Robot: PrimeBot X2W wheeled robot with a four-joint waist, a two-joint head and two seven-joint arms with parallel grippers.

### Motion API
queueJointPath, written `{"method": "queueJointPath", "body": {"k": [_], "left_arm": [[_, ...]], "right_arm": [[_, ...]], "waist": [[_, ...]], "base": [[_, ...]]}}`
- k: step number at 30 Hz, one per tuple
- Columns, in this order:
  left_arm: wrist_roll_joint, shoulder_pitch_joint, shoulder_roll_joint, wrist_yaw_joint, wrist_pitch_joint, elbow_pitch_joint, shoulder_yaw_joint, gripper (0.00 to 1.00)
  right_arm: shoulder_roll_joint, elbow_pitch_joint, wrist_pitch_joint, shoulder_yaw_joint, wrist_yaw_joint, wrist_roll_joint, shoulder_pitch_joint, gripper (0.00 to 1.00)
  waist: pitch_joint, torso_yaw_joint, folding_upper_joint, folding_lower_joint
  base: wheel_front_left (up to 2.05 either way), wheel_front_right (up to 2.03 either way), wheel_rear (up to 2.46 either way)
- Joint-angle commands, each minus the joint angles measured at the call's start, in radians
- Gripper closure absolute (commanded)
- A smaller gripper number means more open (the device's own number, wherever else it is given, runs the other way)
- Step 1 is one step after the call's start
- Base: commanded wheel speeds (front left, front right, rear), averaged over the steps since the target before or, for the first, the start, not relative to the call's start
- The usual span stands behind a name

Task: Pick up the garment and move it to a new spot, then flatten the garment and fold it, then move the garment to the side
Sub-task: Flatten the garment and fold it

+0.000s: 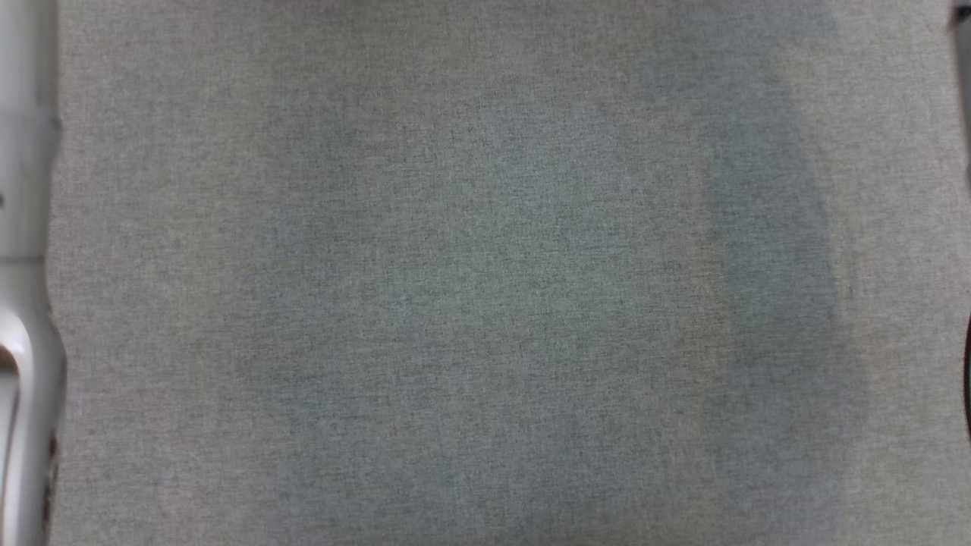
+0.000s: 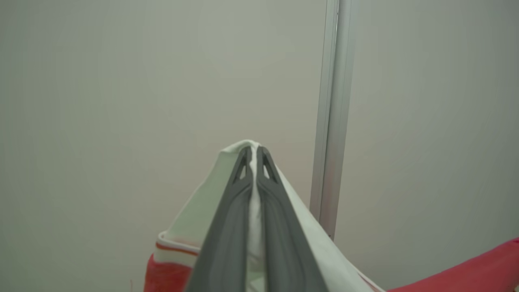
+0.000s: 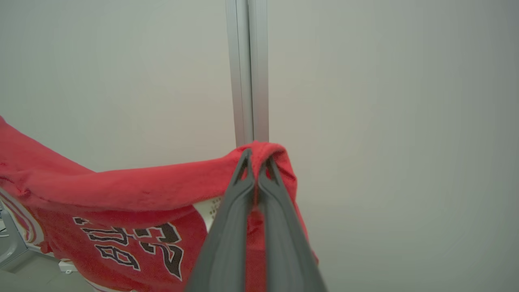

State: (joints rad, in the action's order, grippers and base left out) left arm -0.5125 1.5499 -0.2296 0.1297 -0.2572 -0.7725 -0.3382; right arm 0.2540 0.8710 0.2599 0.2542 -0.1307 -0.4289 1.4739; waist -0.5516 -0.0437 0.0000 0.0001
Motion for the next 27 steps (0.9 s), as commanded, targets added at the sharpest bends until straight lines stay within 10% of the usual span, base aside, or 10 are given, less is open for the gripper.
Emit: {"method": "queueJointPath", "body": {"k": [1,16,27], "left_arm": [[-0.017,-0.072,-0.014,0.000,-0.006,0.021,0.002,1.00],[-0.035,-1.039,0.019,-0.067,-0.009,0.479,0.202,1.00],[-0.029,-1.475,0.100,-0.098,-0.006,0.647,0.159,1.00]], "right_arm": [[-0.001,-0.031,0.006,0.009,0.000,-0.020,-0.063,1.00],[-0.008,-0.382,0.007,0.041,0.000,-0.051,-0.836,1.00],[0.014,-0.487,0.006,-0.015,0.000,-0.071,-1.239,1.00]], "waist": [[0.003,-0.001,0.0000,-0.0001],[0.167,-0.003,0.0000,-0.0001],[0.318,0.025,0.0000,-0.0001]], "base": [[0.00,0.00,0.00],[0.00,0.00,0.00],[0.00,0.00,0.00]]}}
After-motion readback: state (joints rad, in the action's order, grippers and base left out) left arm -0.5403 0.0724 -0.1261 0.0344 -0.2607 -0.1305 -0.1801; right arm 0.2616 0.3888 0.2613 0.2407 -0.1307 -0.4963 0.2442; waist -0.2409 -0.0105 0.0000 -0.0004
